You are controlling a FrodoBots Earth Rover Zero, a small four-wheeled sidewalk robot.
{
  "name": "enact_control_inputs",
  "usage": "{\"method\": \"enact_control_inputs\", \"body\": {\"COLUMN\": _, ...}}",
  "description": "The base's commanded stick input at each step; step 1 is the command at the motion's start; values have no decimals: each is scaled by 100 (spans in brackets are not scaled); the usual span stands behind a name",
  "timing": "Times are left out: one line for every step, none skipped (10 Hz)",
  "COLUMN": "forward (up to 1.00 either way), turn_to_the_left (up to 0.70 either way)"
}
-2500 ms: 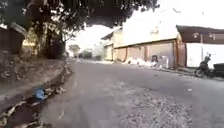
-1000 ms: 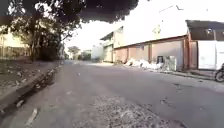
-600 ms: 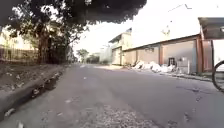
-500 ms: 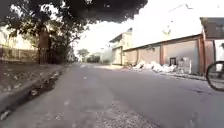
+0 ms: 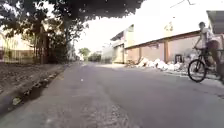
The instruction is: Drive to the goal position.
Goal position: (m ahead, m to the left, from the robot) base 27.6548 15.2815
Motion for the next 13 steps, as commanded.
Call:
{"method": "enact_control_inputs", "body": {"forward": 100, "turn_to_the_left": 0}}
{"method": "enact_control_inputs", "body": {"forward": 100, "turn_to_the_left": 0}}
{"method": "enact_control_inputs", "body": {"forward": 100, "turn_to_the_left": 33}}
{"method": "enact_control_inputs", "body": {"forward": 100, "turn_to_the_left": 40}}
{"method": "enact_control_inputs", "body": {"forward": 100, "turn_to_the_left": 40}}
{"method": "enact_control_inputs", "body": {"forward": 100, "turn_to_the_left": 40}}
{"method": "enact_control_inputs", "body": {"forward": 100, "turn_to_the_left": 40}}
{"method": "enact_control_inputs", "body": {"forward": 100, "turn_to_the_left": 40}}
{"method": "enact_control_inputs", "body": {"forward": 100, "turn_to_the_left": 40}}
{"method": "enact_control_inputs", "body": {"forward": 100, "turn_to_the_left": 40}}
{"method": "enact_control_inputs", "body": {"forward": 100, "turn_to_the_left": 32}}
{"method": "enact_control_inputs", "body": {"forward": 100, "turn_to_the_left": 13}}
{"method": "enact_control_inputs", "body": {"forward": 100, "turn_to_the_left": 0}}
